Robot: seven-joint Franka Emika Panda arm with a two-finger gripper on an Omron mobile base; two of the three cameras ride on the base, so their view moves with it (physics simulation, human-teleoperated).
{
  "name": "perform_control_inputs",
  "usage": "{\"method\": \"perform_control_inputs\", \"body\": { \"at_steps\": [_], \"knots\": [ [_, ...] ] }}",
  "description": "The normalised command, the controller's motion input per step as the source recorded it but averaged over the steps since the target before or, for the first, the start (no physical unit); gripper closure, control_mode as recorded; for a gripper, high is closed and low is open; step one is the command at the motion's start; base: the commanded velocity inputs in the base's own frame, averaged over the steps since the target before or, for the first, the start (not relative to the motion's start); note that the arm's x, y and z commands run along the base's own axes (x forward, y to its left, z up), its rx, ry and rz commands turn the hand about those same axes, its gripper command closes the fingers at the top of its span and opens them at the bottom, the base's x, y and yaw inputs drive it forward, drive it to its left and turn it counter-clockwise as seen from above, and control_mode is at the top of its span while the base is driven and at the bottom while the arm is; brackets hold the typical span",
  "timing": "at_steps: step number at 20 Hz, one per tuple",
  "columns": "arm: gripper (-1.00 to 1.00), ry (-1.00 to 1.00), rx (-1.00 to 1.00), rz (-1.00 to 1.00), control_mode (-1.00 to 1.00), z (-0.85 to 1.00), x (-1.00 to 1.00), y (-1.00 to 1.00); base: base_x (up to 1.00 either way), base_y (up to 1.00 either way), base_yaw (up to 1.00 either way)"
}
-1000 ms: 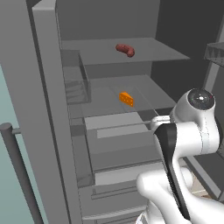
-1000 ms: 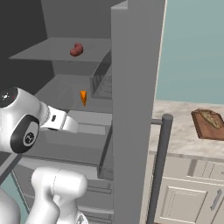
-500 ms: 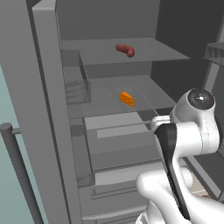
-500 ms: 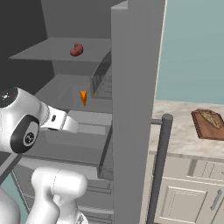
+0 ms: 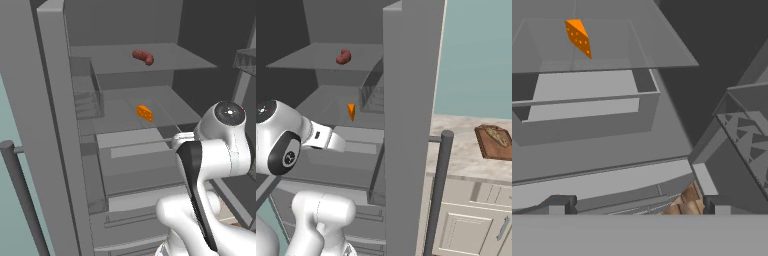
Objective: Retrieve the sausage and cheese from the fridge and place them on the cutting board on the counter.
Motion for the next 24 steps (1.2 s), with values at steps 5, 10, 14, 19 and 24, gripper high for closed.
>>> {"method": "perform_control_inputs", "body": {
  "at_steps": [5, 10, 14, 19, 24],
  "knots": [
    [-1.0, 0.0, 0.0, 0.0, -1.0, 0.0, 0.0, 0.0, 0.0, 0.0, 0.0],
    [-1.0, 0.0, 0.0, 0.0, -1.0, 0.0, 0.0, 0.0, 0.0, 0.0, 0.0],
    [-1.0, 0.0, 0.0, 0.0, -1.0, 0.0, -0.05, 0.0, 0.0, 0.0, 0.0],
    [-1.0, -0.03, 0.01, 0.02, -1.0, -0.02, -0.01, 0.01, 0.0, 0.0, 0.0],
    [-1.0, -0.07, 0.17, 0.18, -1.0, 0.25, 0.24, 0.06, 0.0, 0.0, 0.0]
  ]
}}
